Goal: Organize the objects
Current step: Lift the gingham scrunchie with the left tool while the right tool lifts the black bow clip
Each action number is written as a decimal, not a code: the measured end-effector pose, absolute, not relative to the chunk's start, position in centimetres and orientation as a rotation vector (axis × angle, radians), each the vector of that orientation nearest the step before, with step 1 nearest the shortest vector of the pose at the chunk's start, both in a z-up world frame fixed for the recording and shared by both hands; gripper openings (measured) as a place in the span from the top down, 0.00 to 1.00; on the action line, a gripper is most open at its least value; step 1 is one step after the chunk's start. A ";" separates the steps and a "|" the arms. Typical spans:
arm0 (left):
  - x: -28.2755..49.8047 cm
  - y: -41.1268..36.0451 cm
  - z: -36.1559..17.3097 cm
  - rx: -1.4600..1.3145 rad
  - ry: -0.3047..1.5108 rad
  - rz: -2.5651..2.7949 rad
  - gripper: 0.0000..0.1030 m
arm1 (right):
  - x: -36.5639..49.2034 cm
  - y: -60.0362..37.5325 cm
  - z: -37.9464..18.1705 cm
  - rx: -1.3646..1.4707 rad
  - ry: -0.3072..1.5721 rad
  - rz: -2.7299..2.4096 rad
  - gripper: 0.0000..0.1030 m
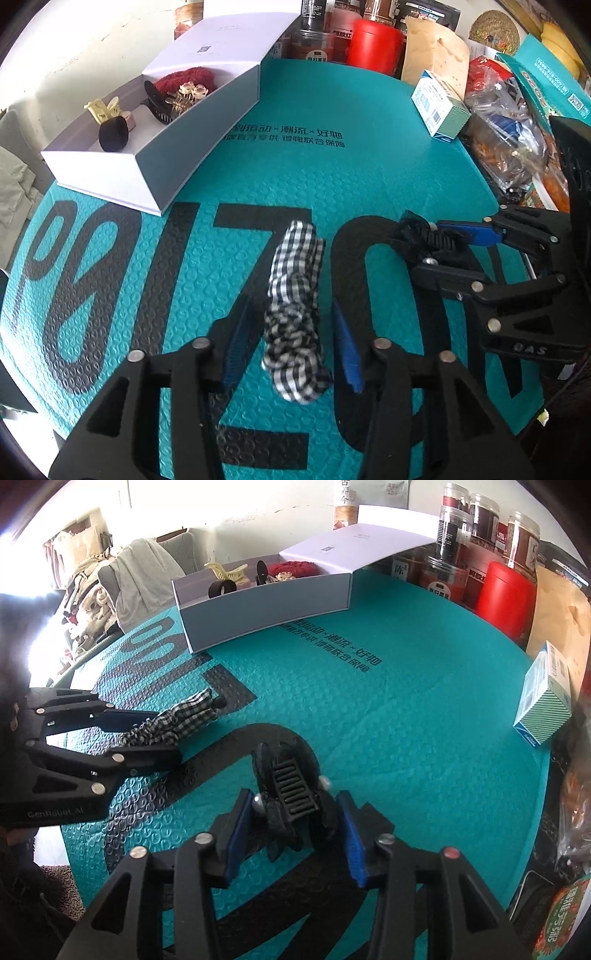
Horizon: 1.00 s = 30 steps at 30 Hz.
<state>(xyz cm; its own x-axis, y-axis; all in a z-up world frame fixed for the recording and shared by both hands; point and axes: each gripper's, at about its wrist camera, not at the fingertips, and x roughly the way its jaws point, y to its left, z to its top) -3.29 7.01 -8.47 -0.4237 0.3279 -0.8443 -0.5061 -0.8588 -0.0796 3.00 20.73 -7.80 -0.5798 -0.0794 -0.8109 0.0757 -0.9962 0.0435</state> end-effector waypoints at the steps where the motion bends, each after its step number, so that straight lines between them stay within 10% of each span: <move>1: -3.5 7.2 -8.5 -1.296 0.259 2.286 0.55 | 3.0 20.9 -7.8 1.391 -0.013 -2.719 0.48; 18: -4.0 7.7 -8.8 -1.249 0.328 2.291 0.50 | 2.4 20.8 -8.4 1.379 0.009 -2.743 0.45; 30: -4.9 6.8 -8.4 -1.281 0.211 2.298 0.77 | 2.4 21.0 -8.4 1.383 0.020 -2.771 0.56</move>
<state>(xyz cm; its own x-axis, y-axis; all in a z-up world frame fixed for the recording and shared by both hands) -4.85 6.76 -8.35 -0.4342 0.3463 -0.8316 -0.4920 -0.8645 -0.1030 2.37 21.00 -8.36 -0.6006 -0.0339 -0.7988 0.0455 -0.9989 0.0081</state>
